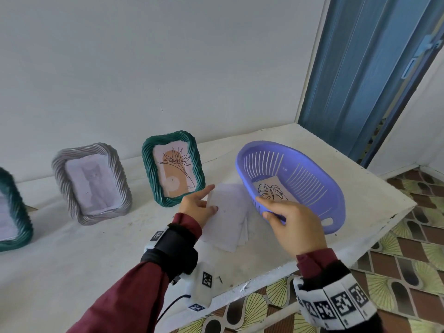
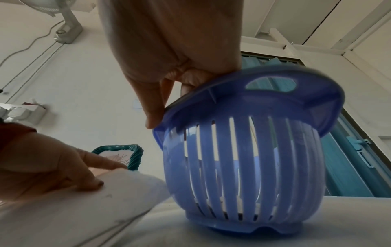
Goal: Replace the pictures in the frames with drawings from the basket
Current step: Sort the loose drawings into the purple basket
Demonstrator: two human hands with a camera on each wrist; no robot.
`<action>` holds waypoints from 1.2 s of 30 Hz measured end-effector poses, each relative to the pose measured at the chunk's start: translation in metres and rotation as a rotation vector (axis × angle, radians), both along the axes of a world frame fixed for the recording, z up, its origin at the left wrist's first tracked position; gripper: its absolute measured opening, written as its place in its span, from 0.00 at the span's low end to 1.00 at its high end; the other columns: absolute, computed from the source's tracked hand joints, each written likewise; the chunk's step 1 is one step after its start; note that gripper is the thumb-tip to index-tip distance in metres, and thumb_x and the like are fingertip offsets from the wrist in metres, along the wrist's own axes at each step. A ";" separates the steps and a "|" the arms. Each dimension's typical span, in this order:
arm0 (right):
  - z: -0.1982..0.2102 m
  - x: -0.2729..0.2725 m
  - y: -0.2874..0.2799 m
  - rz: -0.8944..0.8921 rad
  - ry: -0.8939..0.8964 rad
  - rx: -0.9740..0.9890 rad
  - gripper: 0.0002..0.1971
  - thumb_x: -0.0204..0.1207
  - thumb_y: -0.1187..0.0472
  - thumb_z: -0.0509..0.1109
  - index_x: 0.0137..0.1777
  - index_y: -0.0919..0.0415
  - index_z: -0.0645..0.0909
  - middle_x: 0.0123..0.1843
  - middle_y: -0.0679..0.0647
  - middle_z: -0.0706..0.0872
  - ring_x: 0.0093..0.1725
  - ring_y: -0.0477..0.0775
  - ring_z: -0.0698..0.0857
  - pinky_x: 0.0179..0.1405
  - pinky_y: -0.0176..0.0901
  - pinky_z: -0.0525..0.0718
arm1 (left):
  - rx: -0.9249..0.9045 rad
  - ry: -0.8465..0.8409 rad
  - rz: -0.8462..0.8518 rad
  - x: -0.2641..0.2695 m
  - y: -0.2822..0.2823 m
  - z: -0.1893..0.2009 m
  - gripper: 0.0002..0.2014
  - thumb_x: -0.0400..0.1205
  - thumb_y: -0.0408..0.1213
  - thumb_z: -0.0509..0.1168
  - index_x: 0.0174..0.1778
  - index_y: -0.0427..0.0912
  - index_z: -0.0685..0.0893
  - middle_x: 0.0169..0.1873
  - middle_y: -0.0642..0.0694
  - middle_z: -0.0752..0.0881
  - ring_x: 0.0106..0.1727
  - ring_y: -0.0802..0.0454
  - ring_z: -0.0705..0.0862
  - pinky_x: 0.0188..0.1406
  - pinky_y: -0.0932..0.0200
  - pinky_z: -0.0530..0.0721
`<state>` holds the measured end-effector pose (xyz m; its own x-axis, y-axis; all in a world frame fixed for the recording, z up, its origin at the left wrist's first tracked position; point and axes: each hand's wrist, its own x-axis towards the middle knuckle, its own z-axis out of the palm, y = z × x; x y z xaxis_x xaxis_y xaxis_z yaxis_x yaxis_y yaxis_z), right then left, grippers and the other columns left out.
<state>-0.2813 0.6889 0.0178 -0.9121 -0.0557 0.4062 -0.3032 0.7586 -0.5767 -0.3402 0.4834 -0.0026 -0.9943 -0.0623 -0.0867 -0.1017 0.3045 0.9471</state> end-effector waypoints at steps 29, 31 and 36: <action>-0.024 0.008 -0.119 0.182 -0.133 -0.560 0.36 0.71 0.54 0.74 0.76 0.45 0.60 0.49 0.42 0.89 0.51 0.33 0.85 0.47 0.18 0.77 | 0.496 0.165 0.036 0.071 -0.034 0.016 0.21 0.80 0.26 0.60 0.67 0.46 0.69 0.47 0.42 0.88 0.45 0.51 0.89 0.42 0.58 0.88; -0.025 0.010 -0.121 0.226 -0.167 -0.567 0.32 0.74 0.55 0.70 0.76 0.46 0.61 0.52 0.42 0.88 0.55 0.31 0.83 0.51 0.17 0.75 | 0.464 0.181 0.043 0.069 -0.041 0.011 0.22 0.78 0.21 0.61 0.66 0.43 0.69 0.42 0.44 0.89 0.42 0.51 0.89 0.44 0.53 0.89; -0.029 0.003 -0.122 0.094 -0.051 -0.541 0.28 0.75 0.67 0.65 0.70 0.44 0.64 0.61 0.41 0.80 0.63 0.39 0.78 0.64 0.36 0.75 | 0.394 0.188 0.110 0.058 -0.058 0.001 0.20 0.79 0.15 0.53 0.57 0.44 0.74 0.35 0.45 0.88 0.35 0.56 0.88 0.36 0.60 0.86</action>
